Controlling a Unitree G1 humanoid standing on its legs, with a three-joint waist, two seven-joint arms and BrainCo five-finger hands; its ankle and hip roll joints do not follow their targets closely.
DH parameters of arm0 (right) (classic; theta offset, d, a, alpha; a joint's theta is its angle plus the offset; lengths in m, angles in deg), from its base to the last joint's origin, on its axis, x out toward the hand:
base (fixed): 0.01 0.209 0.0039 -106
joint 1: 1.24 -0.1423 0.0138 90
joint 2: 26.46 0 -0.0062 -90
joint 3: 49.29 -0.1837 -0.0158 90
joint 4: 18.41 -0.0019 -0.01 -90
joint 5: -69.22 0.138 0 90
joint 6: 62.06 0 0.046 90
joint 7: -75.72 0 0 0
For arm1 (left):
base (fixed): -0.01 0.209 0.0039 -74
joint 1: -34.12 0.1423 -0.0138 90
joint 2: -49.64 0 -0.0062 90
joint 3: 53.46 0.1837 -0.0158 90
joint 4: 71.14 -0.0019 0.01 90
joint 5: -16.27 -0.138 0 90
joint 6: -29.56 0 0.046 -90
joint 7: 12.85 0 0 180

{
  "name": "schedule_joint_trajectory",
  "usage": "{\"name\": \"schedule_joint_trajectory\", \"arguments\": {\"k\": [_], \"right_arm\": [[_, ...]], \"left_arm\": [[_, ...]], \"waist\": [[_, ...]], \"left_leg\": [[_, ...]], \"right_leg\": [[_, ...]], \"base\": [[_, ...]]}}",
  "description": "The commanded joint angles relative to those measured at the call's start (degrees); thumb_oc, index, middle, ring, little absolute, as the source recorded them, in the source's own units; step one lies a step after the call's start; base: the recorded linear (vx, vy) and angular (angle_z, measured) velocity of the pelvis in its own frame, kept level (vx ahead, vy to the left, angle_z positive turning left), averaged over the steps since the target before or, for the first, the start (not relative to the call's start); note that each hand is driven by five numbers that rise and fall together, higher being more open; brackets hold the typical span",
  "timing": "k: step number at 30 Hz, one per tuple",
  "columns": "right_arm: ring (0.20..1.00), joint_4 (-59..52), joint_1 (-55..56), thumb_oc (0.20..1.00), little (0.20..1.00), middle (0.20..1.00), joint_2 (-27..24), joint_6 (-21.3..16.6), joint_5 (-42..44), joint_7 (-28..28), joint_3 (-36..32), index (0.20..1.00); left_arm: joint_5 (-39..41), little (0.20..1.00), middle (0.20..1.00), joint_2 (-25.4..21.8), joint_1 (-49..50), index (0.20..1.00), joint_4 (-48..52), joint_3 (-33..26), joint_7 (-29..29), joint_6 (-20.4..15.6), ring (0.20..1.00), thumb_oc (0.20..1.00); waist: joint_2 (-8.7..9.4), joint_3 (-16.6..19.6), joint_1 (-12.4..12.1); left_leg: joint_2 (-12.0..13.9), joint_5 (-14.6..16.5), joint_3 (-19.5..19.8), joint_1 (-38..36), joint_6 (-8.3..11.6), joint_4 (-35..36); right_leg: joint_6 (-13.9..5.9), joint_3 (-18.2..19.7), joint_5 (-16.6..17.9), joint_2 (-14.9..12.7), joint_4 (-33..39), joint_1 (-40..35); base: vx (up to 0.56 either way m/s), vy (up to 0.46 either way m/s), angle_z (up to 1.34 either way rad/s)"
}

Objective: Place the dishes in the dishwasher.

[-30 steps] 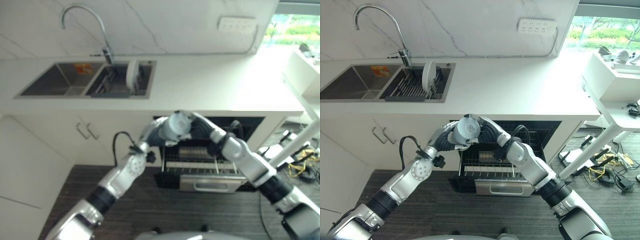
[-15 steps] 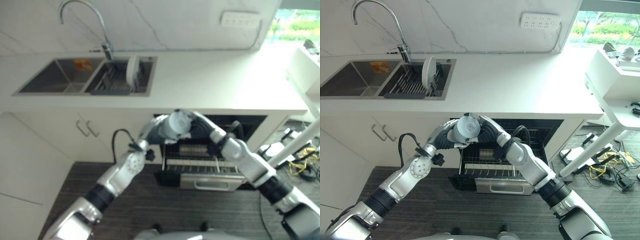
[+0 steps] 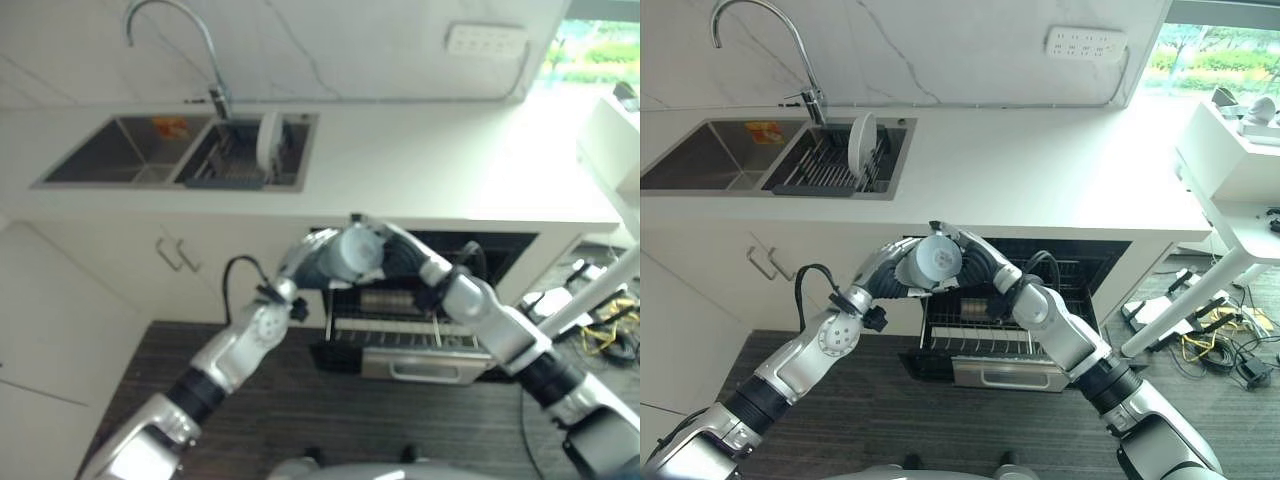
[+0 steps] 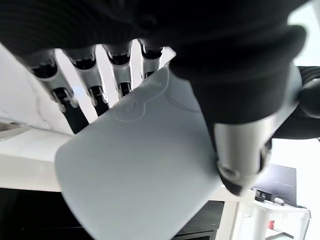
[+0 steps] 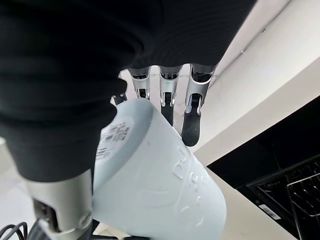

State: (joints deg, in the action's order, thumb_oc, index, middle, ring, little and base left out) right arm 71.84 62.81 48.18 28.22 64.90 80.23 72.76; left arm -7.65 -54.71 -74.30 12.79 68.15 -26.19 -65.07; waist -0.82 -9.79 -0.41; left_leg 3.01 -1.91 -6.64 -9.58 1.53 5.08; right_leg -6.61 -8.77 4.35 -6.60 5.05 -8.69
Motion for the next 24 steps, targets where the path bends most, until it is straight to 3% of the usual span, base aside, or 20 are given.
{"name": "schedule_joint_trajectory", "arguments": {"k": [1,19,20,22,24], "right_arm": [[1.000,-0.4,-8.0,1.000,1.000,1.000,3.0,-2.2,2.6,0.4,2.6,1.000],[1.000,1.1,-9.3,1.000,1.000,1.000,3.4,-1.3,0.6,2.7,3.7,1.000],[0.915,1.1,-9.5,0.915,0.915,0.915,3.2,-1.1,0.1,2.9,3.9,0.915],[0.200,1.4,-9.8,0.200,0.200,0.200,3.0,-1.4,-0.2,2.7,4.2,0.200],[0.200,1.3,-10.0,0.200,0.200,0.200,2.9,-1.3,-0.3,2.7,4.3,0.200]], "left_arm": [[-1.5,0.200,0.200,1.5,-9.5,0.200,4.5,4.2,-0.8,-5.8,0.200,0.200],[-1.5,0.200,0.200,1.4,-10.9,0.200,4.3,4.7,0.0,-6.5,0.200,0.200],[-1.5,0.200,0.200,1.3,-10.9,0.200,4.5,4.6,0.2,-6.8,0.200,0.200],[-1.3,0.200,0.200,1.2,-10.9,0.200,4.6,4.8,0.5,-6.7,0.200,0.200],[-1.3,0.200,0.200,1.2,-10.9,0.200,4.7,4.7,0.8,-6.7,0.200,0.200]], "waist": [[1.78,0.6,-1.0],[1.83,0.9,-1.2],[1.82,0.9,-1.3],[1.83,0.9,-1.3],[1.86,0.9,-1.3]], "left_leg": [[-3.5,9.2,2.4,-1.1,-3.63,-4.6],[-3.5,8.7,2.4,-1.2,-3.44,-3.8],[-3.5,8.7,2.3,-1.2,-3.39,-3.7],[-3.4,8.6,2.2,-1.3,-3.31,-3.5],[-3.3,8.5,2.2,-1.3,-3.25,-3.5]], "right_leg": [[0.39,1.2,-8.2,0.7,-6.0,-0.6],[0.32,1.0,-7.8,0.7,-5.2,-0.8],[0.30,0.9,-7.7,0.7,-5.0,-0.9],[0.26,0.7,-7.6,0.7,-4.9,-1.0],[0.26,0.6,-7.6,0.6,-4.9,-1.0]], "base": [[0.00,0.000,0.00],[-0.01,-0.001,0.00],[0.00,0.000,0.00],[0.00,0.000,0.00],[0.00,0.000,0.00]]}}
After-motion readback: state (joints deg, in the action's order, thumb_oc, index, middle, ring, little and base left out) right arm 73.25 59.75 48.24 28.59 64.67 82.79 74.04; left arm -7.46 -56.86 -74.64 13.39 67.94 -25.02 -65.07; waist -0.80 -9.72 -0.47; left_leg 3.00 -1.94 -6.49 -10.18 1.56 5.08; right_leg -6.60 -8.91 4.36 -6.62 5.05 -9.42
